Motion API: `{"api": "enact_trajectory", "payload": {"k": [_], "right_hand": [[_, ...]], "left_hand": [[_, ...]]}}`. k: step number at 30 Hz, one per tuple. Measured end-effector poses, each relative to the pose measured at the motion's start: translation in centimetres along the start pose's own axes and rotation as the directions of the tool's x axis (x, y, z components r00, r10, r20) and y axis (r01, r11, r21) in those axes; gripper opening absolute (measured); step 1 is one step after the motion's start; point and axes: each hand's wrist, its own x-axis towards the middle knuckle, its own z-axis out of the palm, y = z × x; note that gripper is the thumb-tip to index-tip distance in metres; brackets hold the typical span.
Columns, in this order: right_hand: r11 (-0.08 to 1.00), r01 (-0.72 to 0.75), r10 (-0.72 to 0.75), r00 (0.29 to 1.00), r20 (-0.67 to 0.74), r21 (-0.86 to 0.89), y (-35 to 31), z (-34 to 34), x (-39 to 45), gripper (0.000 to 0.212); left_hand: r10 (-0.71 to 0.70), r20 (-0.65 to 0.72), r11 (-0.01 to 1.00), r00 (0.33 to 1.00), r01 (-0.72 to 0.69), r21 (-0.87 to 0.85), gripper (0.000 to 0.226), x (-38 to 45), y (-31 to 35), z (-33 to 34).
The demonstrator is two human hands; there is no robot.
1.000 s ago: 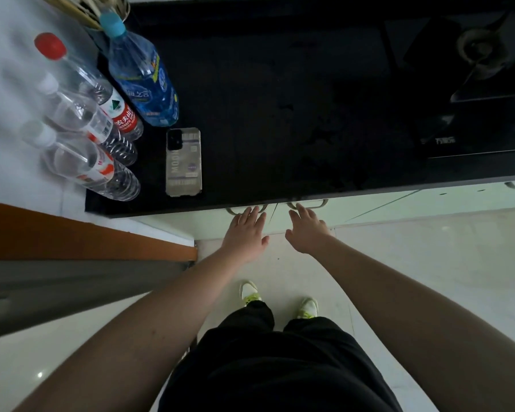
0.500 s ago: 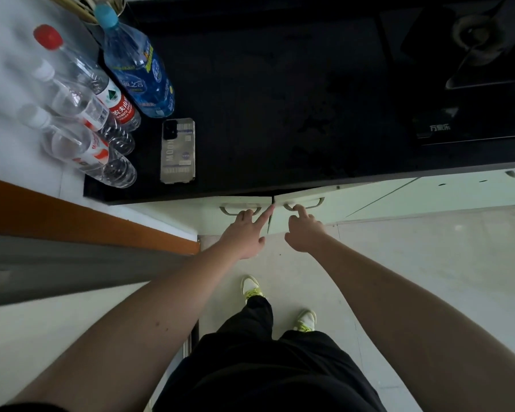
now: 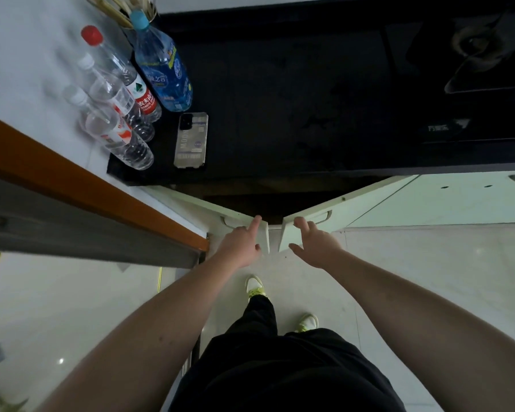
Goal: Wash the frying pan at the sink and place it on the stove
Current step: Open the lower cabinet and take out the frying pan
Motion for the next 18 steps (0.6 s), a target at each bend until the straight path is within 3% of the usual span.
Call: {"api": "enact_trajectory", "payload": {"k": [5,12,18], "right_hand": [[0.996,0.044,-0.045,0.999,-0.018,-0.084,1.1,1.1,-2.6,0.076],[0.994,-0.044,0.035,0.996,-0.087,-0.097,1.2,3.4,-5.6,0.06],[0.996,-0.052,0.03,0.96,-0.277,-0.074,3.2,5.5,-10.3,0.036]], "left_hand": [[-0.033,0.019,0.999,0.999,0.034,-0.034,0.075,-2.1,0.3,1.1],[-0.121,-0.166,0.959,0.979,0.159,0.234,0.068,-5.0,0.8,3.6],[-0.127,-0.138,0.978,0.982,0.148,0.149,0.072,-7.1,0.2,5.2]]}}
